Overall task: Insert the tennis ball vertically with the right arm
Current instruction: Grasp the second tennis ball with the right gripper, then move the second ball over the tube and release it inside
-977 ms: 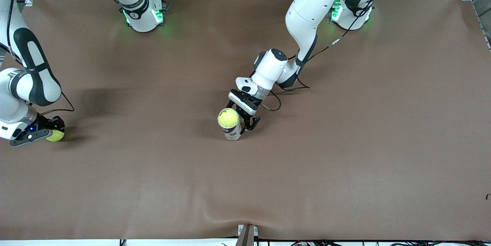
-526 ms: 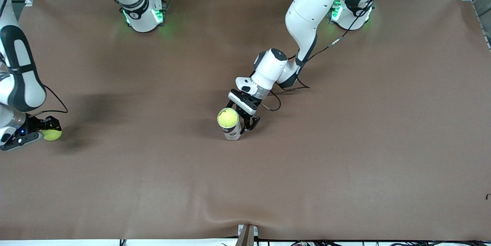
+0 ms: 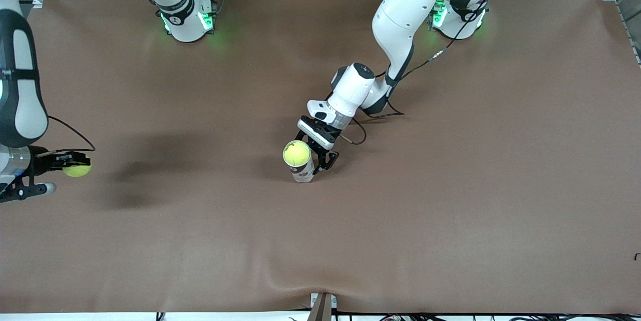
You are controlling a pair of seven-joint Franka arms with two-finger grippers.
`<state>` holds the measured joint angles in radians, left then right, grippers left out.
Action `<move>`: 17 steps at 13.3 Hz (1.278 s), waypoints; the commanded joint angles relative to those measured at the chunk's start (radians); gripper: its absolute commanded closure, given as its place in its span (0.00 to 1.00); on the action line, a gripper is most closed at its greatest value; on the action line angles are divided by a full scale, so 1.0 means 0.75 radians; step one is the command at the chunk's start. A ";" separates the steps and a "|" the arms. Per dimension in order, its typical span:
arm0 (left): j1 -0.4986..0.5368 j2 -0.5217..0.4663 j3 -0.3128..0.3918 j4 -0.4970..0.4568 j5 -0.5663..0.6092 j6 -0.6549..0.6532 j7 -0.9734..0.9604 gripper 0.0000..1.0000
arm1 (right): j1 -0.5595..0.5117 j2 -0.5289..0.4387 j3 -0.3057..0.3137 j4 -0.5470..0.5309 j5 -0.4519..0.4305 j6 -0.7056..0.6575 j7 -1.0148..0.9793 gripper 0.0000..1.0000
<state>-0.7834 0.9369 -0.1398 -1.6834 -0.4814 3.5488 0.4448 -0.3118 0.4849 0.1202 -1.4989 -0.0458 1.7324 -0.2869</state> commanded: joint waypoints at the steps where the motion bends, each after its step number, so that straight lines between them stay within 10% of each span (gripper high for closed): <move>1: 0.006 -0.036 -0.004 -0.040 0.026 0.005 0.002 0.14 | 0.084 -0.061 -0.009 0.080 0.085 -0.196 0.269 1.00; 9: 0.010 -0.038 -0.004 -0.038 0.026 0.005 0.002 0.14 | 0.542 -0.098 -0.009 0.290 0.357 -0.355 1.408 1.00; 17: 0.006 -0.036 -0.004 -0.040 0.026 0.005 0.002 0.14 | 0.982 -0.019 -0.017 0.348 0.358 0.027 2.133 1.00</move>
<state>-0.7832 0.9360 -0.1397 -1.6830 -0.4814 3.5488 0.4449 0.3957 0.4319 0.1239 -1.2772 0.2082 1.7109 1.2427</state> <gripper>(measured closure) 0.132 0.330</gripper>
